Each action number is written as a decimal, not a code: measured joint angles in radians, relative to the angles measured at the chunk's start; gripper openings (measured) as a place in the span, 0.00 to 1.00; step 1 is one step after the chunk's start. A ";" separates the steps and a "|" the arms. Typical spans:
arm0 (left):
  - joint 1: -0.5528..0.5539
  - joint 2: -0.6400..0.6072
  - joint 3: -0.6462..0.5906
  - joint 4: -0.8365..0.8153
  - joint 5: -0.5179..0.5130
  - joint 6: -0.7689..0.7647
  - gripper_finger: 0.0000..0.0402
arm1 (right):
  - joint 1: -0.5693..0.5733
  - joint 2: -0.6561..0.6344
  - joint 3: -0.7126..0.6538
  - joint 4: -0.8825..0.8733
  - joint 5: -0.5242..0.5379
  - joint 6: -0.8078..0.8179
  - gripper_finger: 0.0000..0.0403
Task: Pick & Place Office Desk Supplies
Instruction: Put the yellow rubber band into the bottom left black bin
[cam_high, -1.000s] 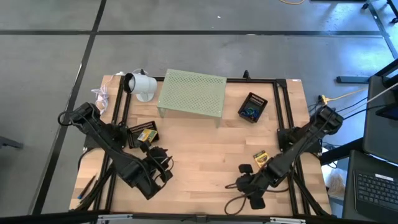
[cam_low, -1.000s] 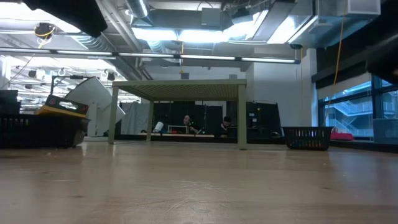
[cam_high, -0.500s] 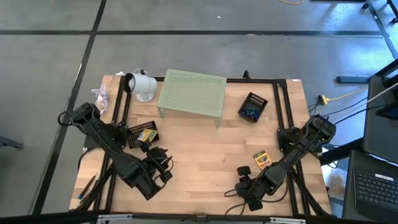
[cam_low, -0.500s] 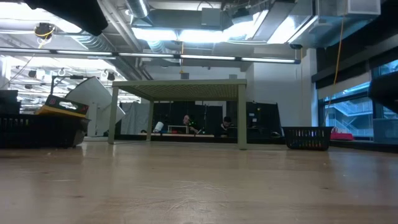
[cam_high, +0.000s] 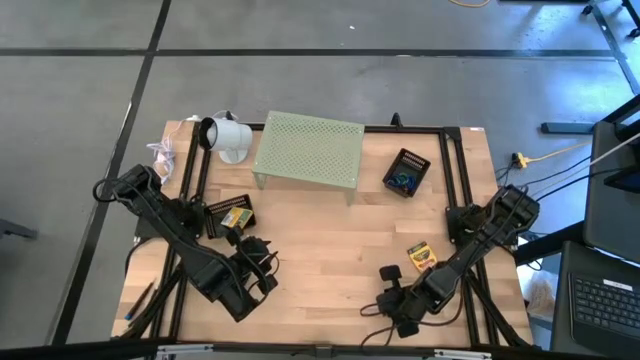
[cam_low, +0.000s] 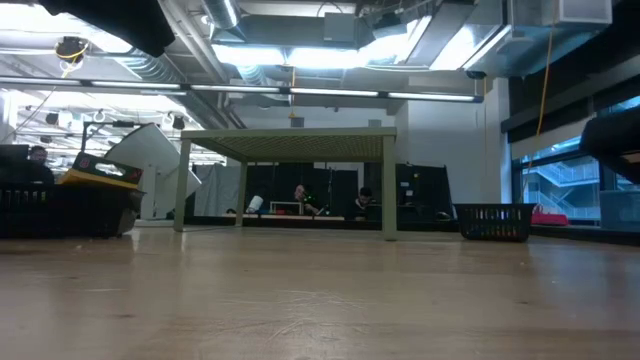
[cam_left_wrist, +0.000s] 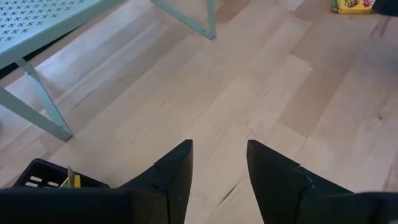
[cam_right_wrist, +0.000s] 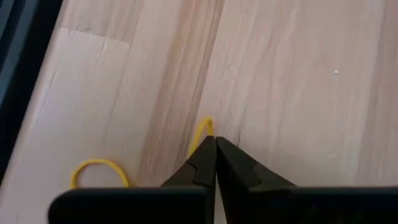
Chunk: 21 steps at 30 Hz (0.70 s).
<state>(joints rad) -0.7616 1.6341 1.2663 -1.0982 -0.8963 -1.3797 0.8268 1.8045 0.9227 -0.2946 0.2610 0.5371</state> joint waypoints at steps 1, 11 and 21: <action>0.000 0.000 0.000 0.000 0.000 0.008 0.36 | 0.000 0.002 0.008 -0.004 0.017 -0.008 0.02; 0.000 0.000 0.000 0.004 -0.030 0.025 0.36 | -0.042 0.005 0.148 0.001 0.258 -0.227 0.01; 0.000 0.000 0.000 0.042 -0.124 0.110 0.36 | -0.098 0.003 0.288 0.000 0.522 -0.425 0.00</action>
<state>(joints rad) -0.7620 1.6341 1.2659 -1.0566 -1.0204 -1.2699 0.7292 1.8078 1.2103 -0.2951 0.7834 0.1119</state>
